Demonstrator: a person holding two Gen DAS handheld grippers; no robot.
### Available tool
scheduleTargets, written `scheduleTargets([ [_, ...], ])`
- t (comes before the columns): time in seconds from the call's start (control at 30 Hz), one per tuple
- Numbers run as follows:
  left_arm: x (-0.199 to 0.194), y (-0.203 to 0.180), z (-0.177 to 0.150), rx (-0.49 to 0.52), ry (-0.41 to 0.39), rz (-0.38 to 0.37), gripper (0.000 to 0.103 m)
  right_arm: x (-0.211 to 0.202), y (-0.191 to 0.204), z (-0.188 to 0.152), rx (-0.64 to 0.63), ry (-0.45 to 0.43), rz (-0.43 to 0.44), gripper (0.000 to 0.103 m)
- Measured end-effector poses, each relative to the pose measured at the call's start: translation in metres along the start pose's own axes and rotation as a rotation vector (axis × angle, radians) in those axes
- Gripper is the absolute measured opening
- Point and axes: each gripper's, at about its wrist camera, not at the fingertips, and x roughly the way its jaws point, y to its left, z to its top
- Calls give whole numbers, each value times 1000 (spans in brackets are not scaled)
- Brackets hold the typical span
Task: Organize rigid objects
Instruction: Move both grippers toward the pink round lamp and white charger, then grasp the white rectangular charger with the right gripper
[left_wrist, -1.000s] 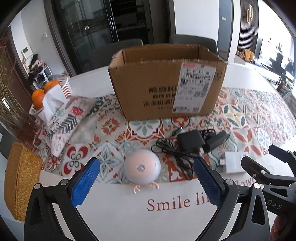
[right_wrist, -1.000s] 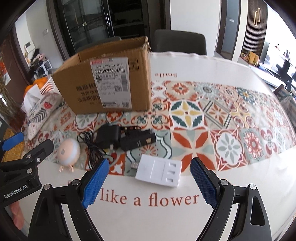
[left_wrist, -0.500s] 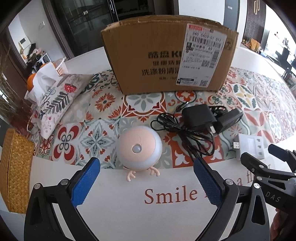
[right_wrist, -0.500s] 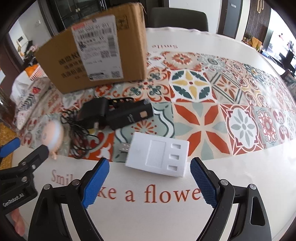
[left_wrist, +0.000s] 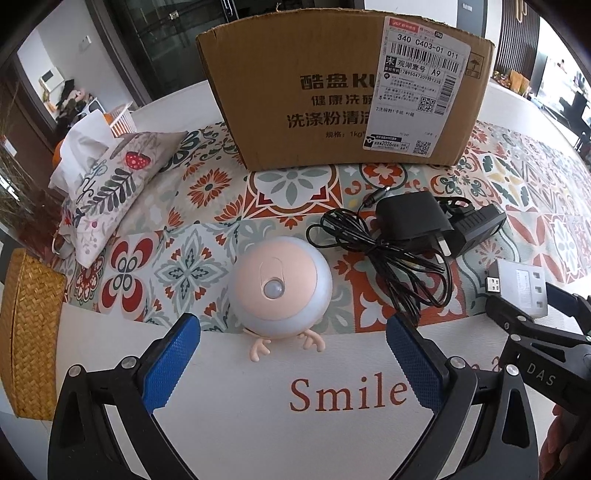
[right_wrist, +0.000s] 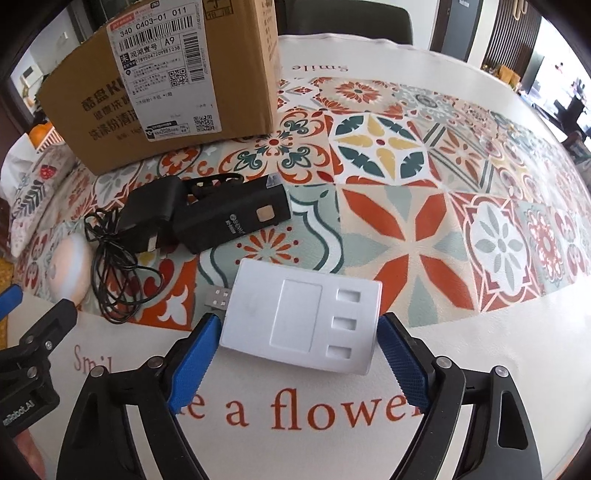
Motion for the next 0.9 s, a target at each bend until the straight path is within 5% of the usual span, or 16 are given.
scheduleTargets([
  [0.3,-1,3,-2,-7,1,-17,102,-3,4,-2,-14,-18,0,80],
  [0.9,-13,40,2,-60,-15,-138,101,-66,43,4,-38,-188,6,80],
])
